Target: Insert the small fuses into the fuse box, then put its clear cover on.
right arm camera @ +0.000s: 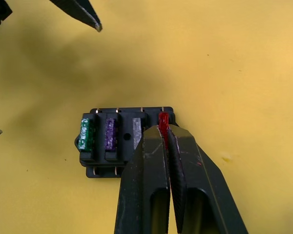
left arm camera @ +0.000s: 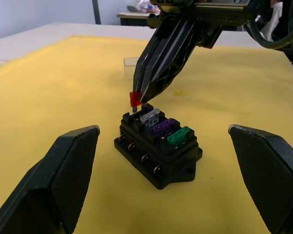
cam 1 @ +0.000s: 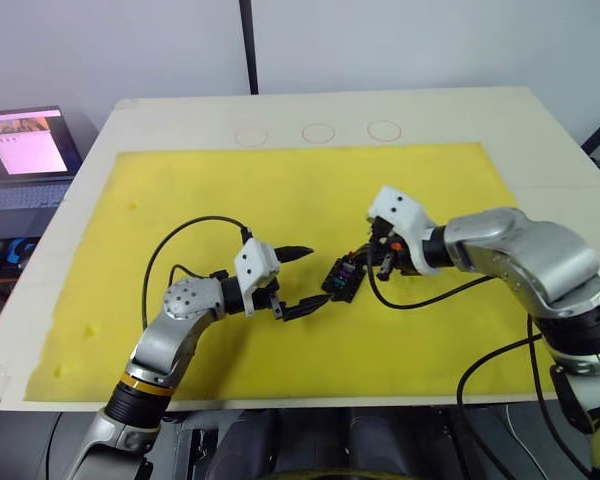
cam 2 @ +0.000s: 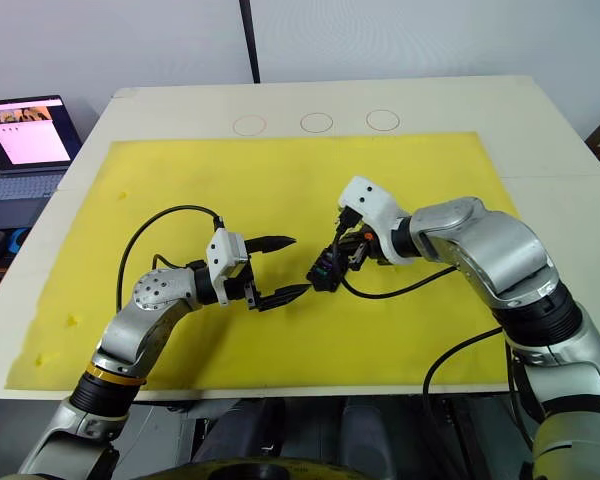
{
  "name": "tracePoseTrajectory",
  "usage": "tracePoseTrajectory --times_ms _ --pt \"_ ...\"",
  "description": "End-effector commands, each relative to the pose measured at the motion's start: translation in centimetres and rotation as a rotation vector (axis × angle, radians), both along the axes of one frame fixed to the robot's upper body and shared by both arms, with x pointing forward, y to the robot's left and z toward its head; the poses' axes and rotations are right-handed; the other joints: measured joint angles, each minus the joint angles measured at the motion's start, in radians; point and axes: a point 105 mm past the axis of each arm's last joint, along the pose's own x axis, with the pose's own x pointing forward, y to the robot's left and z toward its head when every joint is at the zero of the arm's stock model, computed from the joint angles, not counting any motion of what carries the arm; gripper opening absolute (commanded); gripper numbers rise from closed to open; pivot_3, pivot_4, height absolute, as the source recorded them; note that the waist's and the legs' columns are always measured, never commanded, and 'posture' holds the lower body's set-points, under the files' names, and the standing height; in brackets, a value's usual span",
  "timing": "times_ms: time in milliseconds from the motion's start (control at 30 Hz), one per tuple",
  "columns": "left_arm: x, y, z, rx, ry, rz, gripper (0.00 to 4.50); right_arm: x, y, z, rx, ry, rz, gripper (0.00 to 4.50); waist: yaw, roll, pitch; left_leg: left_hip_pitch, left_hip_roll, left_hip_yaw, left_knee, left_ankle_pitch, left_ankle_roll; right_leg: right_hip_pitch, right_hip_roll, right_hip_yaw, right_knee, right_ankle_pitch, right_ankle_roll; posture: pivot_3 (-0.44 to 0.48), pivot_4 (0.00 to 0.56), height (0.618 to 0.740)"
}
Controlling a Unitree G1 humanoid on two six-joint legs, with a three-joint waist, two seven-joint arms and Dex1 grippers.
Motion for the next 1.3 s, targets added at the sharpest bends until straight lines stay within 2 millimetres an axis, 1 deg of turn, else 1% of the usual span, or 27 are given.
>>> tracePoseTrajectory --times_ms 33,400,633,800,1300 --pt "-0.1 0.1 0.7 -0.014 -0.035 0.003 4.5 0.3 0.5 1.6 0.025 -0.055 0.014 0.05 0.0 0.0 0.0 0.0 0.0 0.0 0.0 0.0 0.0 0.0 0.0 0.0 0.0 0.0 0.0 0.0 0.15 0.74" --pt "-0.1 0.1 0.8 -0.013 -0.039 0.005 4.5 0.4 0.6 0.9 0.017 -0.049 0.014 0.05 0.0 0.0 0.0 0.0 0.0 0.0 0.0 0.0 0.0 0.0 0.0 0.0 0.0 0.0 0.0 0.0 0.15 0.74" --pt "0.0 0.1 0.7 -0.012 -0.037 0.008 4.5 0.5 0.1 0.3 -0.002 -0.044 0.005 0.05 0.0 0.0 0.0 0.0 0.0 0.0 0.0 0.0 0.0 0.0 0.0 0.0 0.0 0.0 0.0 0.0 0.15 0.74" --pt "0.0 0.1 0.8 -0.012 -0.036 0.009 4.5 0.6 -0.2 0.2 -0.012 -0.044 0.003 0.05 0.0 0.0 0.0 0.0 0.0 0.0 0.0 0.0 0.0 0.0 0.0 0.0 0.0 0.0 0.0 0.0 0.15 0.74" --pt "-0.1 0.1 0.7 -0.009 -0.041 0.008 4.5 0.2 -0.2 -0.6 -0.03 -0.028 0.013 0.05 0.0 0.0 0.0 0.0 0.0 0.0 0.0 0.0 0.0 0.0 0.0 0.0 0.0 0.0 0.0 0.0 0.15 0.74"
